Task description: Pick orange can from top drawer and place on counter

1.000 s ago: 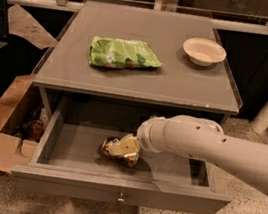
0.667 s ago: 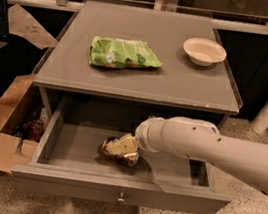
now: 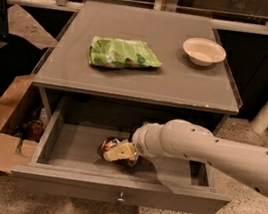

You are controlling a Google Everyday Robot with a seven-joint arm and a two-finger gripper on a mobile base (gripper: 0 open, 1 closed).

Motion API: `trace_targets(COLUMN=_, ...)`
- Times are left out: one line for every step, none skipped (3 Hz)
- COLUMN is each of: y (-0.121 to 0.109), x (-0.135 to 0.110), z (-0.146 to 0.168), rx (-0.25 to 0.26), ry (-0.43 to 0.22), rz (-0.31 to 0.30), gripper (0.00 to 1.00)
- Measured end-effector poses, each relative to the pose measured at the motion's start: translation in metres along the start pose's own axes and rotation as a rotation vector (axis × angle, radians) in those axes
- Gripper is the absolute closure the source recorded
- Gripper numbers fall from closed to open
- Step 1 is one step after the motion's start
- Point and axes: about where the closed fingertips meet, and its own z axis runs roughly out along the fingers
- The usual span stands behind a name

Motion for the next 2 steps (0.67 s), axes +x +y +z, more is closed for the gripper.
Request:
trace_targets(y=0.0054, x=0.0085, z=0.0073, rx=-0.041, ry=0.010, rz=0.007, gripper=0.00)
trace_targets(y=0.0087, x=0.0171, z=0.0146, rx=-0.063, ry=0.024, rz=0.018, gripper=0.00)
